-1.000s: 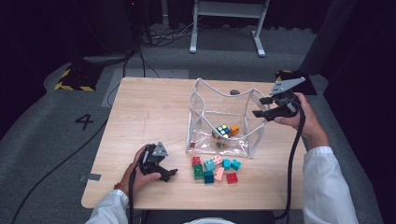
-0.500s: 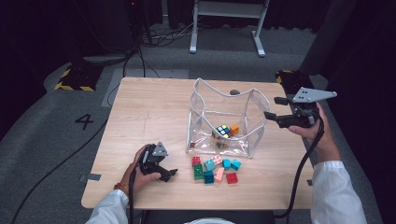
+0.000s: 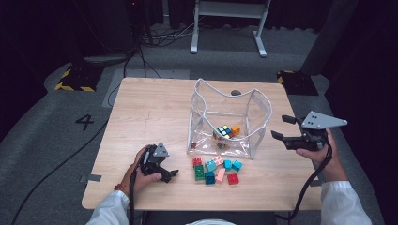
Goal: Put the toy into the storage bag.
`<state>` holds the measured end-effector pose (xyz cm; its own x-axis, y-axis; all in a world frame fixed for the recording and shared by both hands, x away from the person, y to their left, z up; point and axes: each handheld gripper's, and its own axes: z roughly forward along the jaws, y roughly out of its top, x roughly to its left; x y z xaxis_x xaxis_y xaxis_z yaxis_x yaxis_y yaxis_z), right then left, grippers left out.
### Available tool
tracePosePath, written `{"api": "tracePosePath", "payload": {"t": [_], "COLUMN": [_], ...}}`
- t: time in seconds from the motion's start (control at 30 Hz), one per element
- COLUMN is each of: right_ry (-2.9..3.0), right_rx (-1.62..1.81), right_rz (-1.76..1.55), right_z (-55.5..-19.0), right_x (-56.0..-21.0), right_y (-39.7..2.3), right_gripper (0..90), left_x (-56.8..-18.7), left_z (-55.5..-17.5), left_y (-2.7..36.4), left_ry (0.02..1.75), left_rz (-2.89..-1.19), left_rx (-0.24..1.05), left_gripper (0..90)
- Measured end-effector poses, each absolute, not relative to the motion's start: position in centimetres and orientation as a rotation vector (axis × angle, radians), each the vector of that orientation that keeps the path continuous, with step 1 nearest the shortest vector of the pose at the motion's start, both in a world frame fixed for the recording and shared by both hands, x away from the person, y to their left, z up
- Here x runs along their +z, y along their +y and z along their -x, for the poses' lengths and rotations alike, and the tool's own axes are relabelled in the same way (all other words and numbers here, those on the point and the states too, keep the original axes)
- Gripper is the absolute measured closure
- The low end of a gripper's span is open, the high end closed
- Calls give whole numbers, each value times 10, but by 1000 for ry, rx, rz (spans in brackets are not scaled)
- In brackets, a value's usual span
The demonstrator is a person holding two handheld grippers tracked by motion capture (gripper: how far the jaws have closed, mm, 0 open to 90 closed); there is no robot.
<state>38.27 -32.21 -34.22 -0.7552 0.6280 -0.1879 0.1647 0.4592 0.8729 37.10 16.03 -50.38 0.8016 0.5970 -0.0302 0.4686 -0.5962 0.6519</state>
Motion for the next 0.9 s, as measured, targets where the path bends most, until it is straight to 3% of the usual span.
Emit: {"api": "tracePosePath", "payload": {"t": [0.9], "right_ry": [2539], "right_rx": [1205], "right_rz": [-627], "right_z": [-335], "right_x": [-461], "right_y": [-279], "right_gripper": [318], "left_x": [-504], "left_z": [-371], "left_y": [160], "left_ry": [784], "left_rz": [-2317], "left_rx": [251], "left_gripper": [1]}}
